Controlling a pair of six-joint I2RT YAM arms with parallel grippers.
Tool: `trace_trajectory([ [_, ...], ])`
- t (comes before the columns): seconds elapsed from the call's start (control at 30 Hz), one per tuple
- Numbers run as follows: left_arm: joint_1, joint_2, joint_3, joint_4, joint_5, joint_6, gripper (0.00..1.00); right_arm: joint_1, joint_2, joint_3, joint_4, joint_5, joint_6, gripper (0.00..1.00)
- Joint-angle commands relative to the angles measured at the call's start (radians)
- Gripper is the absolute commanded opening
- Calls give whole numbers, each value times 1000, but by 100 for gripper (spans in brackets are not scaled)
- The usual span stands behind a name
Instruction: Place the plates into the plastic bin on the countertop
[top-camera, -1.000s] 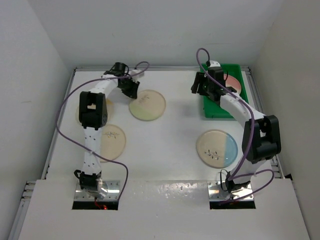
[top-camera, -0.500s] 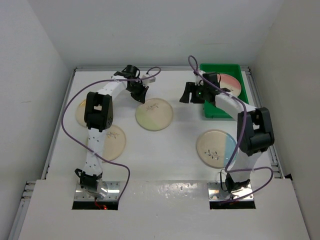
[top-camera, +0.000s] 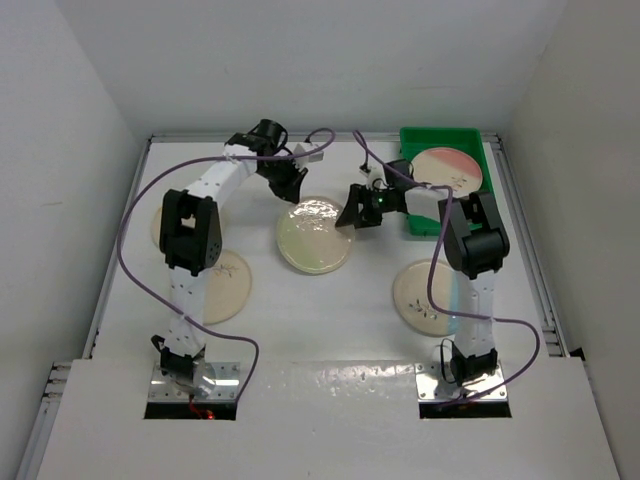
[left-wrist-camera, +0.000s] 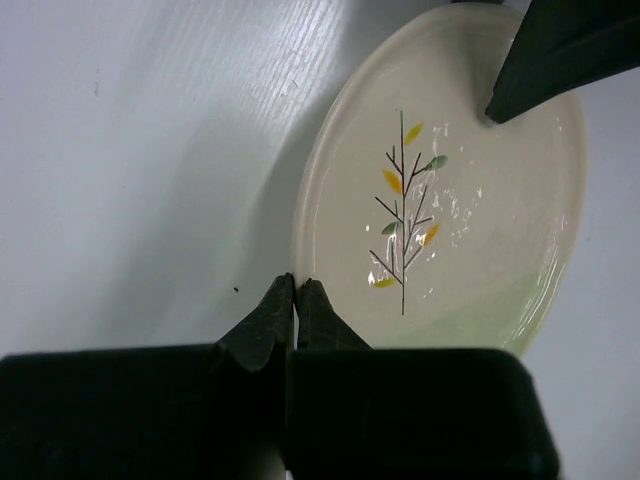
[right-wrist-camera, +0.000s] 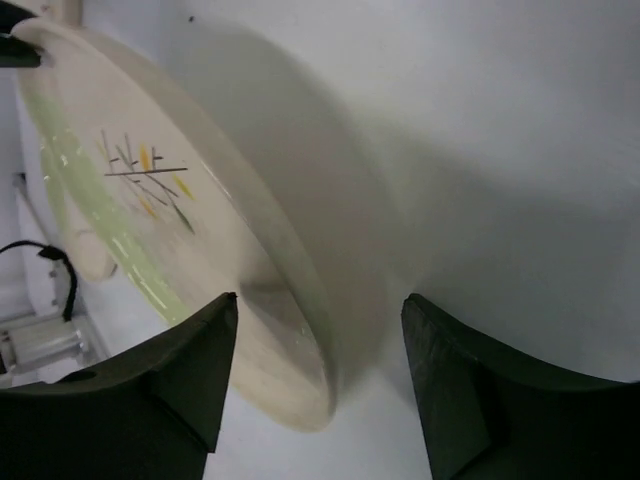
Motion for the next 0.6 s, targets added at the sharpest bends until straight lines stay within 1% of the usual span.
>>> trace_trajectory([
  [0.0, -2, -45, -20, 21, 40, 5, 0, 25, 35, 0, 114, -161, 54, 63],
  [0.03, -2, -45, -20, 32, 40, -9, 0, 34, 37, -16, 114, -179, 68, 58],
  [0.07, -2, -36, -20, 41, 40, -9, 0, 42, 44, -24, 146, -195, 70, 39],
  [0.13, -2, -36, -20, 64, 31, -32, 0, 53, 40, -61, 174, -235, 96, 19],
  [0.2, -2, -24, -20, 64, 31, -32, 0, 46, 9, -93, 267, -246, 148, 0],
  [0.23, -2, -15, -20, 64, 19, -32, 0, 40, -3, -152, 298, -251, 194, 0],
  [0.27, -2, -15, -20, 64, 10, -32, 0, 21, -17, -191, 385, -261, 224, 0],
  [0.33, 9, -15, 12, 64, -4, -55, 0, 4, -66, -220, 522, -284, 332, 0],
  [0.37, 26, -15, 27, 64, -4, -65, 8, -18, -83, -219, 542, -289, 370, 0],
  [0.43, 64, -5, 88, 64, -4, -119, 30, -39, -135, -208, 579, -283, 404, 0],
  [0.47, 81, -5, 114, 76, -15, -143, 38, -56, -157, -193, 579, -278, 422, 0],
  [0.5, 99, 5, 136, 76, -15, -174, 49, -70, -183, -184, 581, -271, 433, 0],
  [0.53, 121, 5, 170, 113, -26, -206, 54, -90, -193, -176, 605, -254, 464, 0],
  [0.57, 168, 5, 179, 133, -41, -286, 59, -120, -219, -181, 632, -223, 522, 0],
])
